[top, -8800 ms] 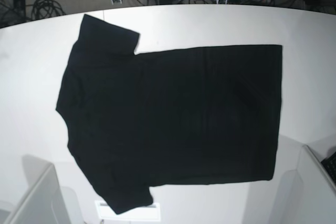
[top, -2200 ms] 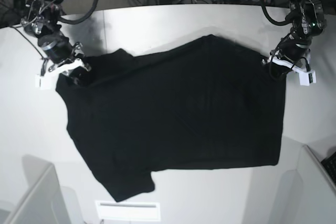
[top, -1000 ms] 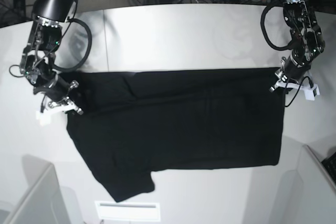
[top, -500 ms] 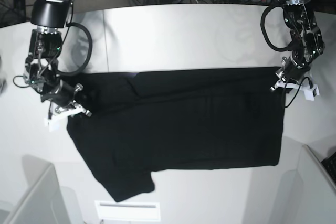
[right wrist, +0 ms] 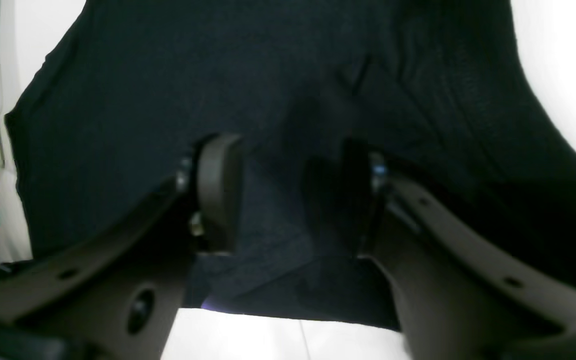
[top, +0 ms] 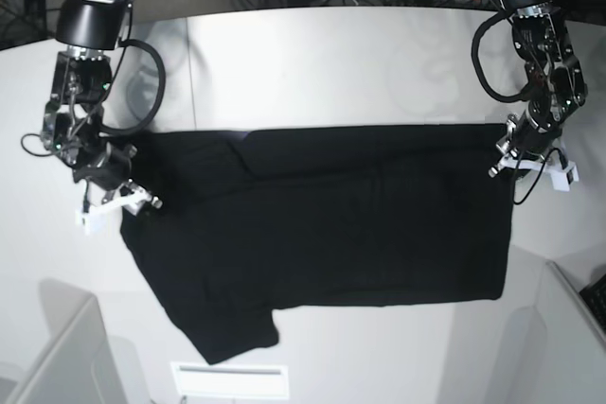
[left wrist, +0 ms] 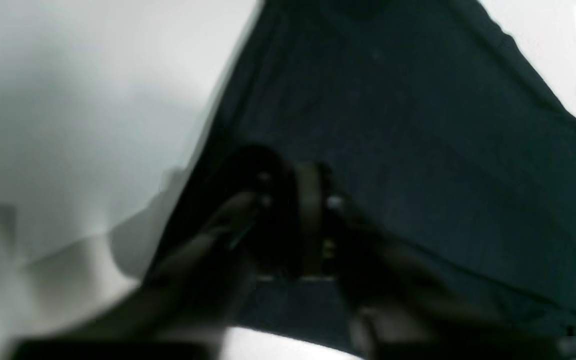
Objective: Fold the T-shirt properly
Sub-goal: 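Raise the shirt with both grippers and shake it out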
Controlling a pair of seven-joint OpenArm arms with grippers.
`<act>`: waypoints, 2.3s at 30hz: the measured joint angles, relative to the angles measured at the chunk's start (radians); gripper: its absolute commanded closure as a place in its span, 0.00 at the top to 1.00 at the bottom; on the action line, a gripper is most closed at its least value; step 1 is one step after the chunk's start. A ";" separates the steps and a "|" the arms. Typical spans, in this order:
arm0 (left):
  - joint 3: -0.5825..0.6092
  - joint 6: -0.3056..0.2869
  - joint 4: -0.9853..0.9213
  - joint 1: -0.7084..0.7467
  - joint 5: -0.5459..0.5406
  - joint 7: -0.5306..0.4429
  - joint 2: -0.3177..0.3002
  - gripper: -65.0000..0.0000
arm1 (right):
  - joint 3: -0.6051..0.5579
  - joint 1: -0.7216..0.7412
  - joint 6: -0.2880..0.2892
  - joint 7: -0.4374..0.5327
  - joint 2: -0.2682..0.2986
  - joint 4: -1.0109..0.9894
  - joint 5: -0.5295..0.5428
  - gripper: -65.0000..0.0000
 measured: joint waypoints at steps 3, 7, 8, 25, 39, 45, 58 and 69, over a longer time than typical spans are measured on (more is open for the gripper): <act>0.000 0.002 0.000 -0.032 0.000 0.000 0.000 0.51 | 0.060 -0.003 0.001 0.044 -0.003 0.001 0.003 0.47; 0.000 -0.003 -0.040 -0.089 -0.001 -0.002 0.002 0.67 | 0.143 -0.066 -0.002 0.107 0.000 0.058 -0.002 0.47; -0.001 -0.002 -0.055 -0.101 -0.003 -0.002 0.002 0.68 | 0.158 -0.098 -0.005 0.112 -0.003 0.096 -0.002 0.47; -0.281 0.001 0.080 0.267 -0.276 -0.011 0.014 0.68 | 0.330 -0.385 -0.108 0.146 -0.242 0.337 0.010 0.61; -0.152 -0.019 -0.081 0.153 -0.295 -0.030 0.019 0.68 | 0.332 -0.259 -0.100 0.159 -0.237 0.138 0.011 0.61; -0.101 -0.026 -0.140 0.100 -0.310 -0.050 0.016 0.68 | 0.331 -0.238 -0.089 0.164 -0.219 0.097 0.019 0.61; -0.096 -0.045 -0.198 0.060 -0.330 -0.059 0.014 0.68 | 0.332 -0.211 -0.082 0.203 -0.218 0.054 0.029 0.61; -0.094 -0.021 -0.211 0.063 -0.305 -0.042 0.015 0.00 | 0.332 -0.211 -0.087 0.212 -0.218 0.018 0.022 0.04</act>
